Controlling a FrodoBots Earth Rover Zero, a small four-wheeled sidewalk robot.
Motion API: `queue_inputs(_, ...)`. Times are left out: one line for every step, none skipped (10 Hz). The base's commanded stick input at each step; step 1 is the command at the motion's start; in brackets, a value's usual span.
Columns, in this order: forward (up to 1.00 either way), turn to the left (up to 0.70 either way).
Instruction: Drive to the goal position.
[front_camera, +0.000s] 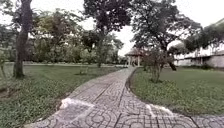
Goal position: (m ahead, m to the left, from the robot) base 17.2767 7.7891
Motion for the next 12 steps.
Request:
queue_inputs(0.3,0.0)
queue_inputs(0.3,0.0)
queue_inputs(0.3,0.0)
queue_inputs(0.3,0.0)
queue_inputs(0.3,0.0)
queue_inputs(0.3,0.0)
queue_inputs(0.3,0.0)
queue_inputs(0.3,0.0)
queue_inputs(0.3,0.0)
queue_inputs(0.3,0.11)
queue_inputs(0.3,0.27)
queue_inputs(0.3,0.04)
